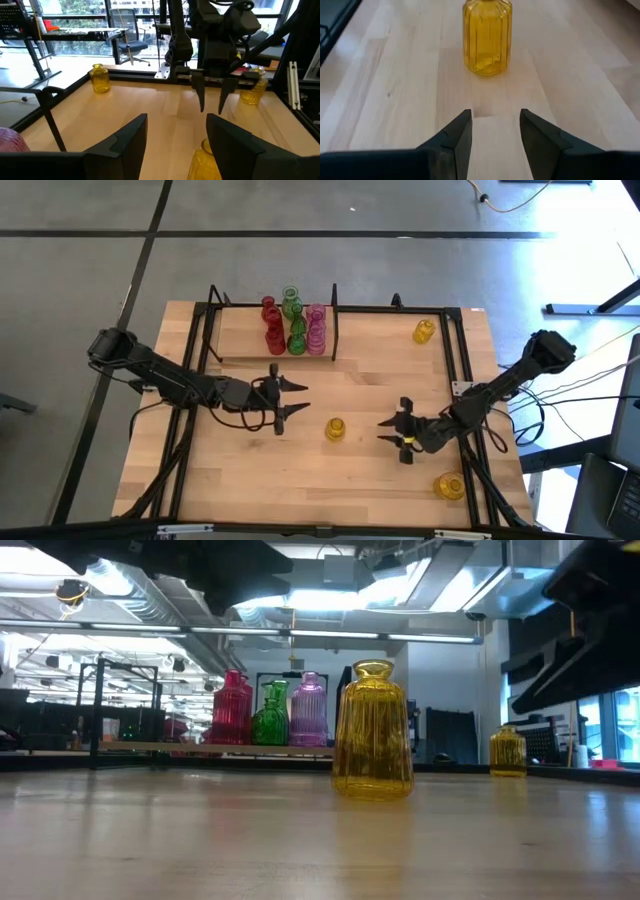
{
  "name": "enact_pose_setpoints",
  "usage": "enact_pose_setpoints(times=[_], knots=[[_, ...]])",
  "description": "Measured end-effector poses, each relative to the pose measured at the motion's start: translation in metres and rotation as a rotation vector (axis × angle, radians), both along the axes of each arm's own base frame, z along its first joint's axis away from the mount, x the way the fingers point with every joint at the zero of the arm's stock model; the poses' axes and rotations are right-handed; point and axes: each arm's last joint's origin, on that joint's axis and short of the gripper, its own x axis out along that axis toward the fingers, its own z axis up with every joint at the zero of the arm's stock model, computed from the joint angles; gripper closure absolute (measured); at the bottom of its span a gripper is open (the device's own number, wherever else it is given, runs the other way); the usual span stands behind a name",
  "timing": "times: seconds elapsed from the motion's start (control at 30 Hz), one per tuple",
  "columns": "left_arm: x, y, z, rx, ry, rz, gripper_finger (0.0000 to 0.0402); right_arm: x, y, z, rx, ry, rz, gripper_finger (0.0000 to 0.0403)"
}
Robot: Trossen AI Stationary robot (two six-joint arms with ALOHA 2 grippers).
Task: Sort vases onto shelf
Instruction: Put the middle yellow vase on the shelf
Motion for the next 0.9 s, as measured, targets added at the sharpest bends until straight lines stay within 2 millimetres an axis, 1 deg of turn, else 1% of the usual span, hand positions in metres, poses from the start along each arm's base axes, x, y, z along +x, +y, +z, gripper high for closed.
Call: enact_pose_setpoints(times=[0.13,0.2,0.27,0.43,0.53,0.6,0.73,0.83,0.9], knots=[[0.000,0.001,0.000,-0.003,-0.004,-0.004,0.0203,-0.004,-0.004,-0.012,-0.013,-0.073,-0.003,0.0253],[0.001,0.003,-0.001,-0.006,0.008,-0.027,0.0193,-0.004,-0.004,-0.015,-0.003,-0.096,0.000,0.0253],[0.001,0.005,-0.001,-0.013,0.014,-0.037,0.0171,-0.006,-0.005,-0.018,-0.018,-0.097,0.009,0.0253],[0.002,0.010,-0.004,-0.057,0.027,-0.004,0.0096,-0.004,-0.005,-0.022,-0.054,-0.093,0.017,0.0253],[0.002,0.008,-0.004,-0.056,0.031,-0.051,0.0057,-0.004,-0.004,-0.026,-0.066,-0.076,0.020,0.0253],[0.002,0.005,-0.003,-0.064,0.025,-0.081,0.0042,-0.004,-0.004,-0.028,-0.069,-0.068,0.019,0.0253],[0.002,-0.001,0.000,-0.134,-0.017,-0.106,0.0031,-0.004,-0.004,-0.029,-0.072,-0.063,0.019,0.0253],[0.004,-0.001,0.002,-0.232,-0.074,-0.098,0.0032,-0.004,-0.004,-0.029,-0.070,-0.065,0.019,0.0253],[0.010,-0.003,0.005,-0.261,-0.080,-0.093,0.0036,-0.003,-0.004,-0.028,-0.066,-0.070,0.018,0.0253]])
